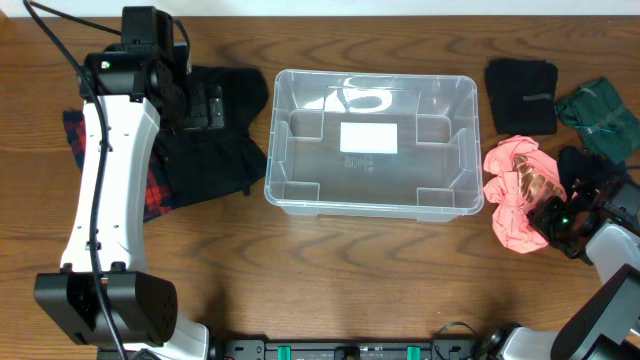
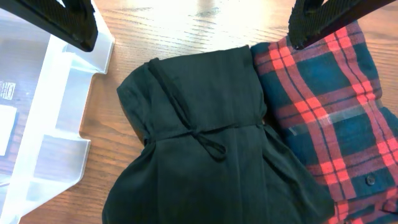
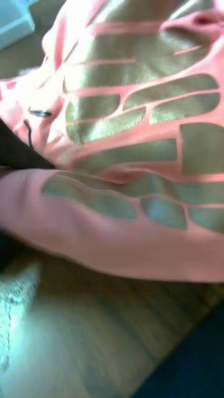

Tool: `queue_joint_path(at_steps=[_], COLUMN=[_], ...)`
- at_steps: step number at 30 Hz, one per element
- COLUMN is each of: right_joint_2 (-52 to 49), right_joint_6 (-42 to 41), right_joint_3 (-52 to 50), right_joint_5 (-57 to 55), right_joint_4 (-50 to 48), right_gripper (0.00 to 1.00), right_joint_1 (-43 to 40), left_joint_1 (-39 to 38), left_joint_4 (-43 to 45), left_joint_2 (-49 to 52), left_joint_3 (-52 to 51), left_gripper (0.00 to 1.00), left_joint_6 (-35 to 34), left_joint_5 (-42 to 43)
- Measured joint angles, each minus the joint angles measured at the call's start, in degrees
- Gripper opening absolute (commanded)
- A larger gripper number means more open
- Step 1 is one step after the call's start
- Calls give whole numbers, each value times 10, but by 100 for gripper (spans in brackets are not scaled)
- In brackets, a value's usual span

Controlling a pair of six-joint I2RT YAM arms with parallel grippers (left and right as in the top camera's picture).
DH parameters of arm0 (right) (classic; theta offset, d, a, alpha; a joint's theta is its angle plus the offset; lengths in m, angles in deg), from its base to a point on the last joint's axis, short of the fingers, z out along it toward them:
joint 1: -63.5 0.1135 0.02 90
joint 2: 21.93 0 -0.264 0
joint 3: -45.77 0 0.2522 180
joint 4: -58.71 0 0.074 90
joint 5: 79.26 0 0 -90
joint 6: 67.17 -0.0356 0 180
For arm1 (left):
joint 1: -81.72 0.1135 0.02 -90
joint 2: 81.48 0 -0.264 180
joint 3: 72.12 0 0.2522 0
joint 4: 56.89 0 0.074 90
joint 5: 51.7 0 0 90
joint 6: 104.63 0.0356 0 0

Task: Pack container
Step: 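Grasp the pink printed shirt with the right gripper, then lift the pink shirt and carry it into the clear bin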

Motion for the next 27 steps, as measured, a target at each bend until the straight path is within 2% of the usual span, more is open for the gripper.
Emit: queue_joint_path(at_steps=[4,8,17,23,27], right_joint_2=[1,1,39,93,117], right_joint_6=[3,10,29,29,9], right_joint_3=[9,45,256,386,414], right_joint_5=[17,44,72,77,82], right_joint_4=[14,67,203,233,219], right_gripper=[2,1,2,1,1], right_joint_1=[-3,-3,18,86,164], left_joint_1=[0,0,0,0,0], left_joint_4=[2,2,2,2,2], left_joint_2=[0,0,0,0,0], left_joint_3=[0,0,0,0,0], left_gripper=[98,98,98,98,98], left_joint_6=[0,0,0,0,0], left_joint_5=[0,0,0,0,0])
